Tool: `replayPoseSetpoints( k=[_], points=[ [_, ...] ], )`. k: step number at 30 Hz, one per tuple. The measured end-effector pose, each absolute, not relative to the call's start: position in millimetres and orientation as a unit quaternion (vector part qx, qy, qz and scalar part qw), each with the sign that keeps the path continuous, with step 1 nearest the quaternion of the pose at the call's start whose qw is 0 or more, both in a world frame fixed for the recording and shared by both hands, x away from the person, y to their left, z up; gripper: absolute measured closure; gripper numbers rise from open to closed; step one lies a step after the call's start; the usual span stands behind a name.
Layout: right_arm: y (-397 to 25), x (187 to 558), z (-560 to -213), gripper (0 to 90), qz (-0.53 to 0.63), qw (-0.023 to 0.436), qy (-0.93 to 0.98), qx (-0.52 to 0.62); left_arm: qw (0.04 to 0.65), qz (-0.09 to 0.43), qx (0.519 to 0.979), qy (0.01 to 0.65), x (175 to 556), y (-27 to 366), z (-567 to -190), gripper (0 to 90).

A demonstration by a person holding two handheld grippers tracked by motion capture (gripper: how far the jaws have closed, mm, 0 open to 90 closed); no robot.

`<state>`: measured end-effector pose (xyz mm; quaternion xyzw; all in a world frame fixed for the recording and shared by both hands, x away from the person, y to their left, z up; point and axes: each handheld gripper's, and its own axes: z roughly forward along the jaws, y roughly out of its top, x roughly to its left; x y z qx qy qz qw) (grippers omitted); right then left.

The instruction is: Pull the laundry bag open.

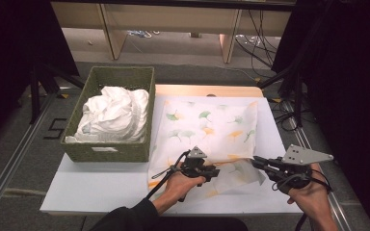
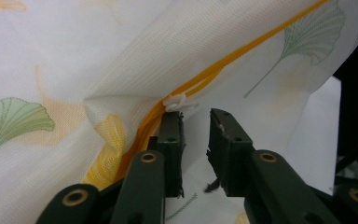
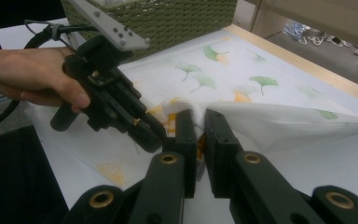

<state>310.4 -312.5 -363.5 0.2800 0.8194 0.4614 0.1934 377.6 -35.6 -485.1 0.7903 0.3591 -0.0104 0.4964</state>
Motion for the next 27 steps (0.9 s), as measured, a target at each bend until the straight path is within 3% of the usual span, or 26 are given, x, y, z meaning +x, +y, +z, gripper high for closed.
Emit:
replayPoseSetpoints(
  k=[5, 12, 18, 21, 27],
  points=[
    [-312.5, 311.1, -364.5, 85.5, 0.459, 0.192, 0.821, 0.281, 0.489, 0.015, 0.789, 0.372, 376.3, -32.6, -483.5, 58.1],
    [-309.1, 310.3, -364.0, 85.5, 0.461, 0.190, 0.824, 0.270, 0.475, 0.072, 0.800, 0.359, 378.4, -36.0, -484.8, 64.9],
    [-307.6, 310.2, -365.3, 85.5, 0.462, 0.178, 0.825, 0.272, 0.486, 0.077, 0.796, 0.352, 379.8, -39.0, -483.9, 67.6],
    [-306.4, 311.9, -365.6, 85.5, 0.463, 0.185, 0.827, 0.261, 0.472, 0.105, 0.810, 0.331, 379.7, -41.2, -483.4, 68.5],
    [-304.1, 311.4, -367.2, 85.5, 0.462, 0.182, 0.828, 0.261, 0.495, 0.103, 0.788, 0.352, 385.3, -44.0, -485.0, 79.6]
  ],
)
